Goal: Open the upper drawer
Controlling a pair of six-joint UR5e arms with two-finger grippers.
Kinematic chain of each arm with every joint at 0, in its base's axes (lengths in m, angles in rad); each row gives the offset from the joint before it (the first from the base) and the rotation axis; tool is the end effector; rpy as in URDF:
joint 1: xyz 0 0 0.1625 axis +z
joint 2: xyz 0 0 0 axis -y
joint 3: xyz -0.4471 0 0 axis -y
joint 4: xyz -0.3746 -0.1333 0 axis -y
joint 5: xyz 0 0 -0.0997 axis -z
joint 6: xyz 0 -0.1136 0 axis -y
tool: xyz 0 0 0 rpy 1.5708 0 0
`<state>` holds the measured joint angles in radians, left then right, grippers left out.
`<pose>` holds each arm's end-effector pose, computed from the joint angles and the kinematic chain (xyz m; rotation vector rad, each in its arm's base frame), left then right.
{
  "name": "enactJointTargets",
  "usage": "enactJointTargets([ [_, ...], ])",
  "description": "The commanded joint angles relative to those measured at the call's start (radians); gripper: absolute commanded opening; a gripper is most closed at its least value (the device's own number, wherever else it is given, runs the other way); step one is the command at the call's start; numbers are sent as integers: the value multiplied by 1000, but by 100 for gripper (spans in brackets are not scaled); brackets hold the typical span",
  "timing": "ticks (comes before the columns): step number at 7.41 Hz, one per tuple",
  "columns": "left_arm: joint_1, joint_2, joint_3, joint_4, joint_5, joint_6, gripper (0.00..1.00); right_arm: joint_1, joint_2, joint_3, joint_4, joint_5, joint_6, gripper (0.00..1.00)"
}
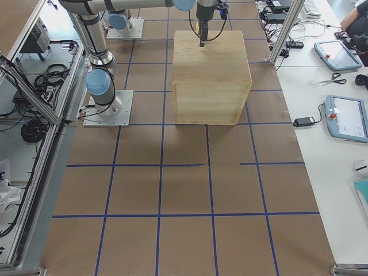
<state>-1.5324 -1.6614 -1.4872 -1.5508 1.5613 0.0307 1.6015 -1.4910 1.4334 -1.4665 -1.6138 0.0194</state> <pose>-0.1145 -0.5210 0.4929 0.0120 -3.1325 0.0209 0.1438 -0.4997 0.5117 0.0191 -3.0966 -0.0706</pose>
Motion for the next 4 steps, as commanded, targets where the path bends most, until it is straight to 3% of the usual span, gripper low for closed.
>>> enactJointTargets([
  [1, -2, 5, -7, 1, 9, 0, 100, 0, 0, -1, 0, 0, -1, 100],
  [4, -3, 12, -7, -6, 13, 0, 100, 0, 0, 1, 0, 0, 1, 100],
])
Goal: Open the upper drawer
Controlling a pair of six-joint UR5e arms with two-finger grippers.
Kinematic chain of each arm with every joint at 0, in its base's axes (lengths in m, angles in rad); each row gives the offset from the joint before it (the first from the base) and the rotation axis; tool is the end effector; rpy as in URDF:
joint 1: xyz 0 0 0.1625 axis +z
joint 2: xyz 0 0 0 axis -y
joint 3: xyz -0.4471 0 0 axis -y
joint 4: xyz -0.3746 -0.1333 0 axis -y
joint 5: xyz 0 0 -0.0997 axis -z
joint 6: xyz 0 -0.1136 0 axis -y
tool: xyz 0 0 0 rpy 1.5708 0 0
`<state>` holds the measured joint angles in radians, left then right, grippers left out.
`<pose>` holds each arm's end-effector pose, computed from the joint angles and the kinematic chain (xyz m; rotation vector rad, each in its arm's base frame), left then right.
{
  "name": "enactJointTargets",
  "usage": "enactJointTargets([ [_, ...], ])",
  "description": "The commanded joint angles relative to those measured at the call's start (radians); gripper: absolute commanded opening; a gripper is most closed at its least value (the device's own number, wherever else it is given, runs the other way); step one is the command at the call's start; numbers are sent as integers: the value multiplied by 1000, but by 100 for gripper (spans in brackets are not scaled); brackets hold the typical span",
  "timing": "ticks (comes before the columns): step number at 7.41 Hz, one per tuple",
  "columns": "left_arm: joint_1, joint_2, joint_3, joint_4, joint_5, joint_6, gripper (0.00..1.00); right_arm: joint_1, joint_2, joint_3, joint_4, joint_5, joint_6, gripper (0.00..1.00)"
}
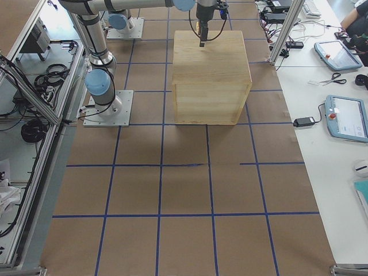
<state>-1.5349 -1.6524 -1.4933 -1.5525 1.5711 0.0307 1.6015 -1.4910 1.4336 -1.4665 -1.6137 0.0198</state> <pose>-0.1148 -0.5168 0.4944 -0.0082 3.1407 -0.0223 0.1438 -0.4997 0.5116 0.0184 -3.0967 -0.0709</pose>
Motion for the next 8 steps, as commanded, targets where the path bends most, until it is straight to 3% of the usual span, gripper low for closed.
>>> enactJointTargets([
  [1, -2, 5, -1, -3, 3, -2, 100, 0, 0, -1, 0, 0, -1, 100],
  [8, 10, -7, 2, -40, 1, -18, 100, 0, 0, 1, 0, 0, 0, 100],
])
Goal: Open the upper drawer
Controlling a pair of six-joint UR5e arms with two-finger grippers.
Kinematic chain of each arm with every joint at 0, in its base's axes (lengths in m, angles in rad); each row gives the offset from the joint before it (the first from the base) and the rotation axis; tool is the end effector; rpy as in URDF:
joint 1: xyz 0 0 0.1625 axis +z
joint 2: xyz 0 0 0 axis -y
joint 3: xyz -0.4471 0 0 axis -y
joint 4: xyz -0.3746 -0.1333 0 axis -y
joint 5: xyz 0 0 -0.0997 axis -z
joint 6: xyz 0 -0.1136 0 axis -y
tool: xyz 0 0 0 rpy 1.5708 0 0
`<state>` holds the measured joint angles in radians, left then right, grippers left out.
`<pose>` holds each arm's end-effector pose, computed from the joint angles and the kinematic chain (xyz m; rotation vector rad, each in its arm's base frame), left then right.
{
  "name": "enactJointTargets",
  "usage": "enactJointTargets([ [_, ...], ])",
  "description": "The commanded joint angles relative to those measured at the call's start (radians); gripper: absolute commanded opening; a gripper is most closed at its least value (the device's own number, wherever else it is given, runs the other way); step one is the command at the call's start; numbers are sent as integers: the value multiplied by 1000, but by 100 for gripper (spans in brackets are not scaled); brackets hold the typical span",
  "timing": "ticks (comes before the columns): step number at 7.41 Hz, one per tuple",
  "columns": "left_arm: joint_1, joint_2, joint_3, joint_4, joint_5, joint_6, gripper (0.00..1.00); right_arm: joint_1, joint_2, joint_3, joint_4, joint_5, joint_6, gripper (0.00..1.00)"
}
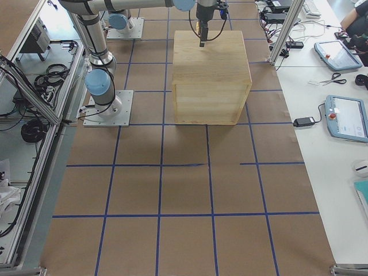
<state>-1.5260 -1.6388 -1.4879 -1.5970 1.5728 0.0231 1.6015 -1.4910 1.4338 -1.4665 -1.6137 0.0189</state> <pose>-0.1104 -0.5088 0.4994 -0.0340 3.1397 0.0178 0.1438 -0.4997 0.5115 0.0198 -3.0967 -0.0713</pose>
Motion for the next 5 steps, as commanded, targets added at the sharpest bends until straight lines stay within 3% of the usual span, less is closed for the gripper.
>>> enactJointTargets([
  [1, -2, -26, -3, 41, -8, -17, 100, 0, 0, -1, 0, 0, 1, 100],
  [5, -41, -27, 4, 63, -11, -95, 100, 0, 0, -1, 0, 0, 1, 100],
])
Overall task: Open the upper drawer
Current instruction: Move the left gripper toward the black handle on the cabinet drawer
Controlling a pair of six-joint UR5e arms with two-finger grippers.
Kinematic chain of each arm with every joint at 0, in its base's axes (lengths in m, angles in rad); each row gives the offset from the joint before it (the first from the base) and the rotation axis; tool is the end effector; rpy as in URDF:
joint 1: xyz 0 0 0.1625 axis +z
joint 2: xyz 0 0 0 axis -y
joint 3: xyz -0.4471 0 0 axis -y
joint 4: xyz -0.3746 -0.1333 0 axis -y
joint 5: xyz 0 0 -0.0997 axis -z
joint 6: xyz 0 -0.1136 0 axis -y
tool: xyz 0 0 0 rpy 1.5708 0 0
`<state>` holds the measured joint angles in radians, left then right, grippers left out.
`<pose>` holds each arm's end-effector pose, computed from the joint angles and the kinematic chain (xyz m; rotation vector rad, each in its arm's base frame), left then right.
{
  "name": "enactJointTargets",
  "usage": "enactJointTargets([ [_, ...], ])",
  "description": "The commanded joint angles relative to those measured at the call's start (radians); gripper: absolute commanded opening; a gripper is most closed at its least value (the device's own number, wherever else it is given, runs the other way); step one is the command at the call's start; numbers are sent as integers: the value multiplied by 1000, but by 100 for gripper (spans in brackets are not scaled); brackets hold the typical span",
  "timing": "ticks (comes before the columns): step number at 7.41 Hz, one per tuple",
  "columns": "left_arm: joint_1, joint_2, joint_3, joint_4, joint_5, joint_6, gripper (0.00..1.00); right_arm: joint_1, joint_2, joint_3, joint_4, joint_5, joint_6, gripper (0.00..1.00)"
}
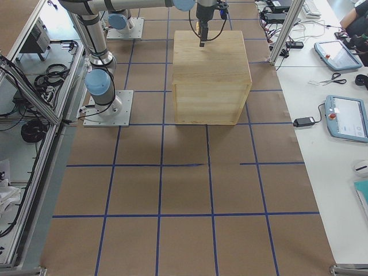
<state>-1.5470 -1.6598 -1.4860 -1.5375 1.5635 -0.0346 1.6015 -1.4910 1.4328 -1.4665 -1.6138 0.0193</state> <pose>-0.1218 -0.5203 0.4956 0.0913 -3.1325 0.0455 0.1438 -0.4998 0.5120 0.0192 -3.0966 -0.0697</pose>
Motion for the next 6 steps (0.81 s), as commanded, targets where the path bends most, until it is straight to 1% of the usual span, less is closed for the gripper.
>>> enactJointTargets([
  [1, -63, -14, 0, 37, -5, -57, 100, 0, 0, 0, 0, 0, -1, 100],
  [2, -103, -21, 1, 42, -7, -112, 100, 0, 0, 0, 0, 0, 1, 100],
  [4, -177, -54, 1, 136, -122, -194, 100, 0, 0, 1, 0, 0, -1, 100],
  [5, -211, -73, 1, 163, -128, -202, 100, 0, 0, 0, 0, 0, 1, 100],
  [6, -253, -96, 4, 216, -129, -237, 100, 0, 0, 0, 0, 0, -1, 100],
])
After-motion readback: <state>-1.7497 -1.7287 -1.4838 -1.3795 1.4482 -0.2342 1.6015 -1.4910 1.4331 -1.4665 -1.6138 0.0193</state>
